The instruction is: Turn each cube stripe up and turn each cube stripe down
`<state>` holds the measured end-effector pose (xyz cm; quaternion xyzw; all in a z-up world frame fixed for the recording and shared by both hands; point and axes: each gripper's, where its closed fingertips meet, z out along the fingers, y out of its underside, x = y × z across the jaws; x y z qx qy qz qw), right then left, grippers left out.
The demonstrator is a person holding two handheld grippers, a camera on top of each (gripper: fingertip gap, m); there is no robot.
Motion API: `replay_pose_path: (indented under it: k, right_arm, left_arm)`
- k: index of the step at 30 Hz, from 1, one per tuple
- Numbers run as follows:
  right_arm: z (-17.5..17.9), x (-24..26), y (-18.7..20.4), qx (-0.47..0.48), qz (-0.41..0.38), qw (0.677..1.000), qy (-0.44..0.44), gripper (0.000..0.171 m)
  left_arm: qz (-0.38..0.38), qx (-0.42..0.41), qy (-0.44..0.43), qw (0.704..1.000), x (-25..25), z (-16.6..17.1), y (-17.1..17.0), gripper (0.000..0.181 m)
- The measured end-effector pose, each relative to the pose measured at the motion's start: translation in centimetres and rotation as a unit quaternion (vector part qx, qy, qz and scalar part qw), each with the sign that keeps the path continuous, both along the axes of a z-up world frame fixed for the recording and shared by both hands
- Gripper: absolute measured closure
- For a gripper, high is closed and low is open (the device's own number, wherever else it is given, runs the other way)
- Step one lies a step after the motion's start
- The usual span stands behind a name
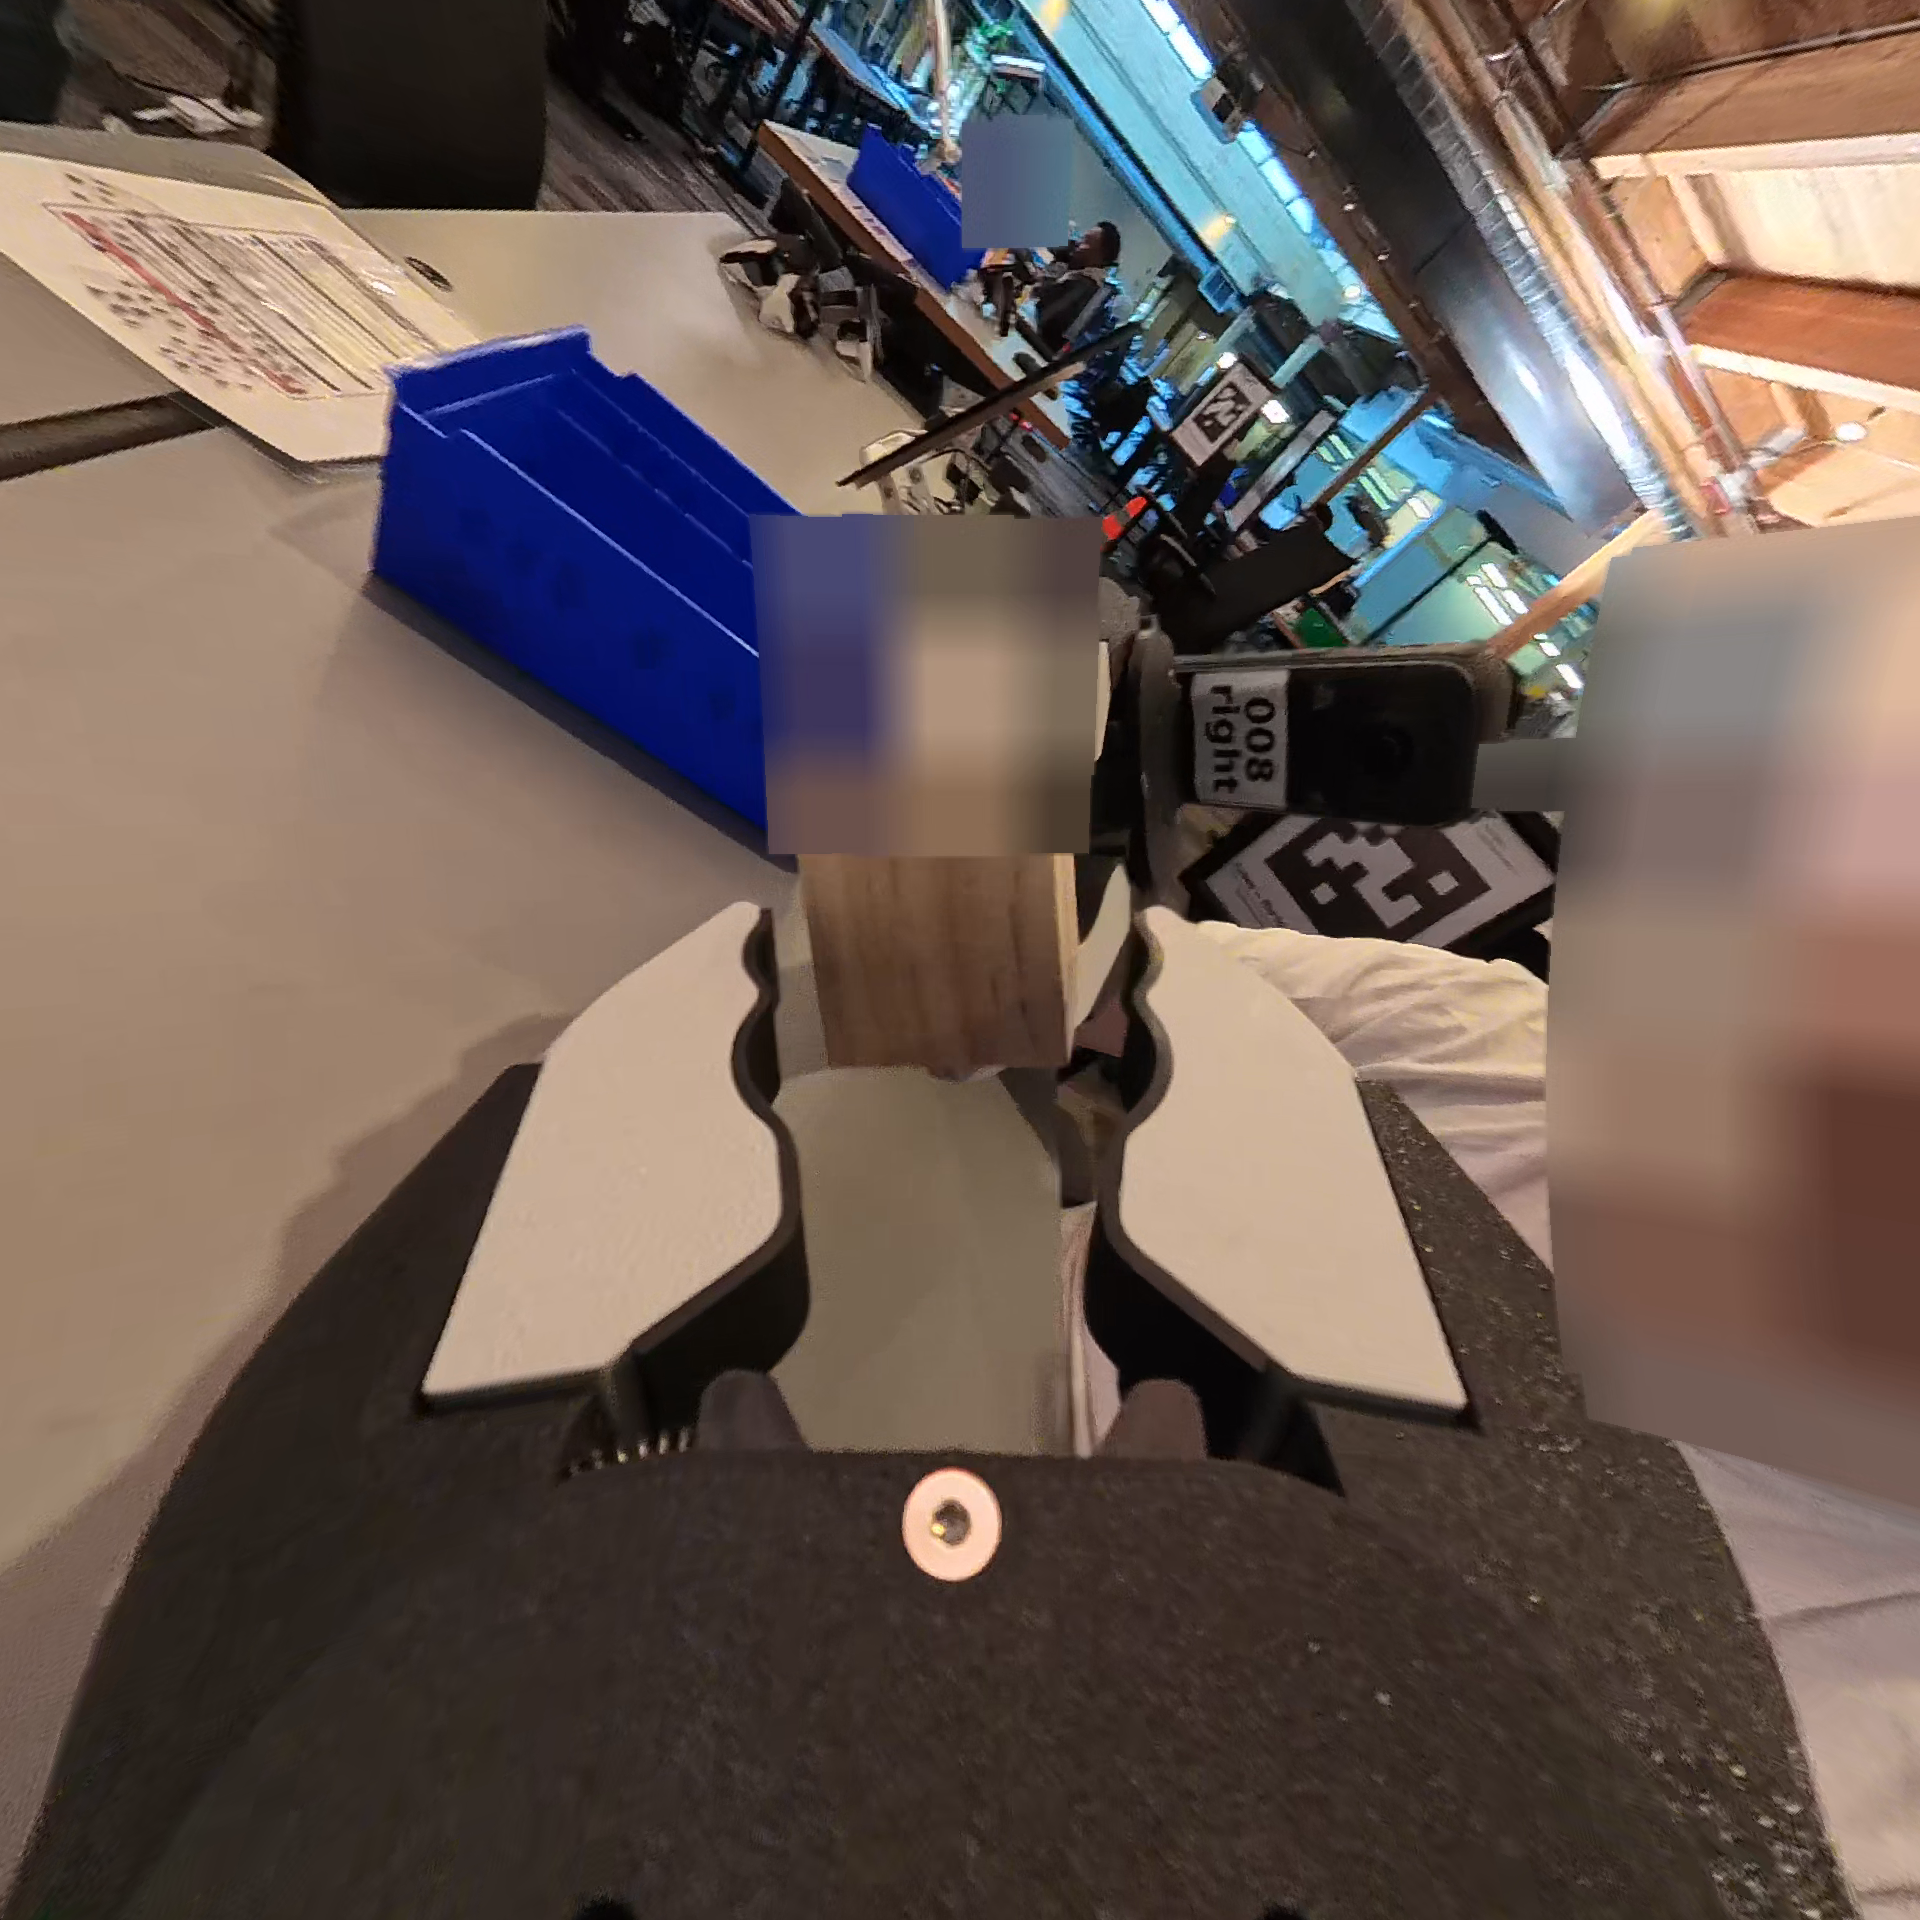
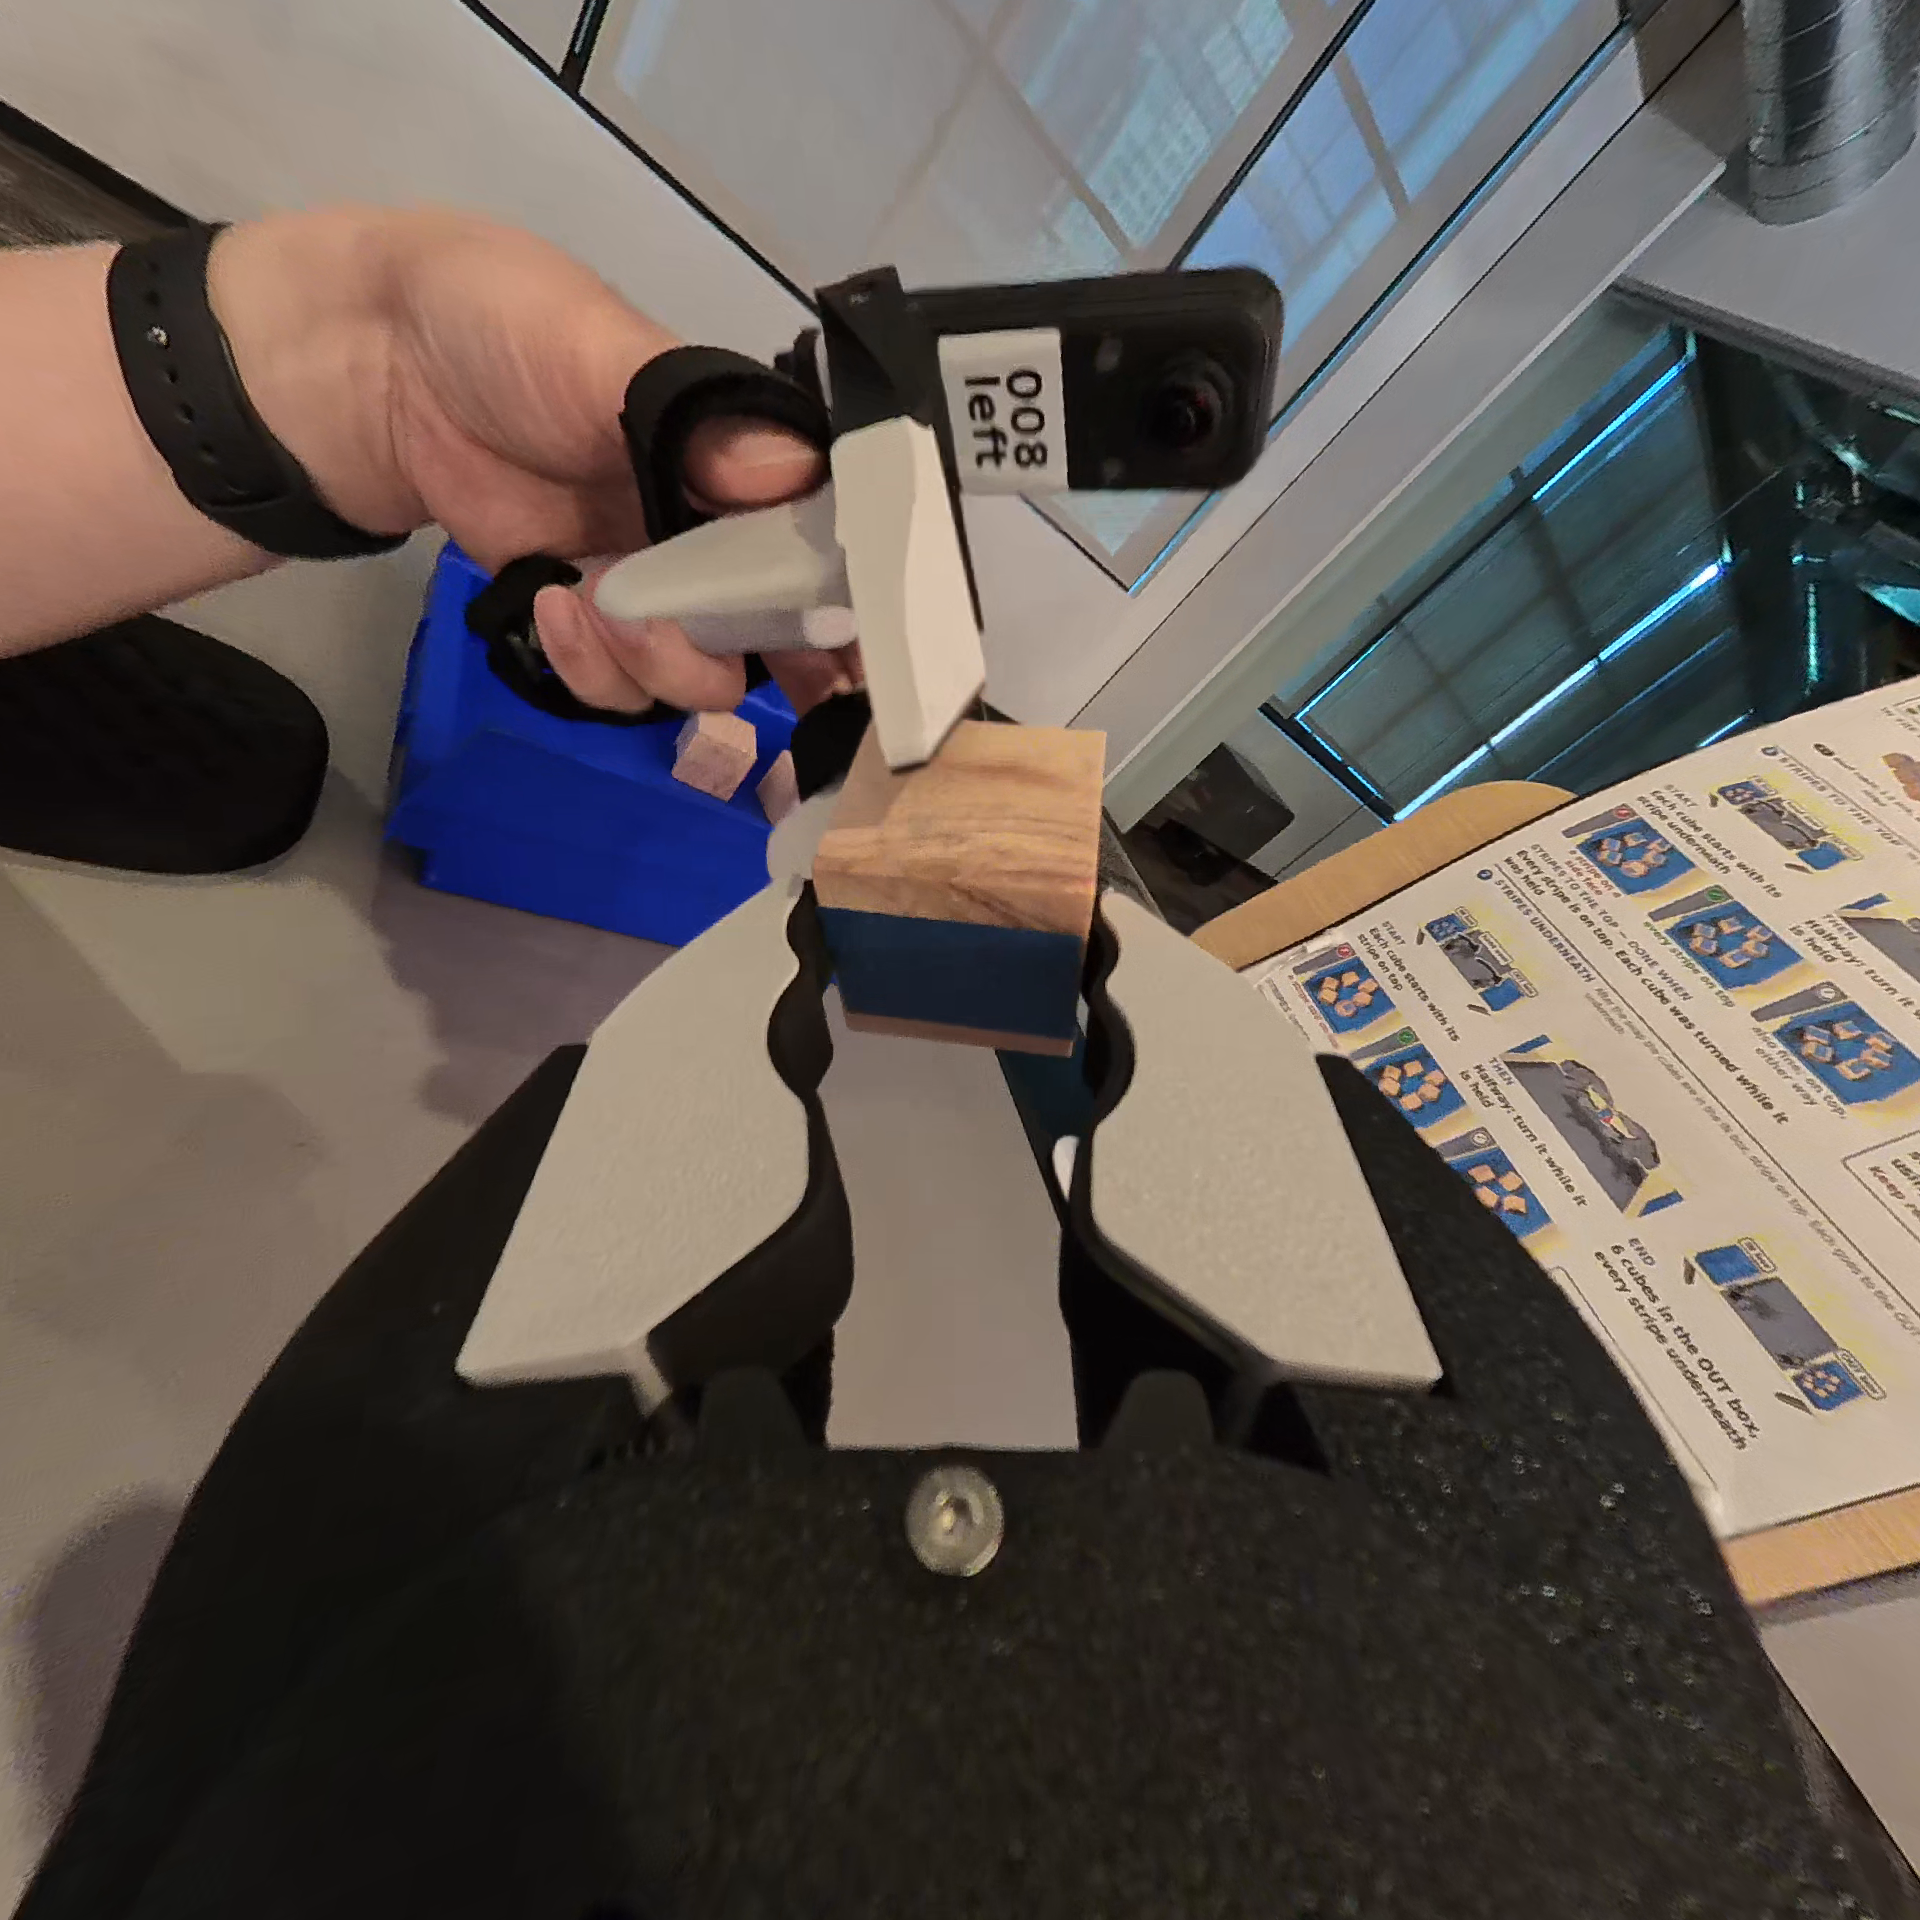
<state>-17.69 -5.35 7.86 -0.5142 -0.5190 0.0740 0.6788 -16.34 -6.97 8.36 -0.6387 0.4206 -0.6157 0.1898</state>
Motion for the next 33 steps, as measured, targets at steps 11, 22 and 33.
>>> replay_pose_path:
  k: [11, 22, 33]
  right_arm:
    - [3.4, 22.5, 3.9, -0.206, -0.313, 0.927, 0.006, 0.125]
    - [-16.8, 43.5, 3.7, -0.643, -0.488, 0.589, 0.031, 0.124]
    - [-21.2, 44.2, 4.8, -0.700, -0.510, 0.501, 0.001, 0.124]
  left_arm:
    - [0.146, 0.113, 0.011, 0.983, -7.1, 3.5, 3.4, 0.117]
    - [0.172, 0.130, 0.017, 0.976, -8.9, 4.1, 3.8, 0.120]
    - [0.170, 0.133, 0.052, 0.975, -8.1, 2.6, 4.1, 0.121]
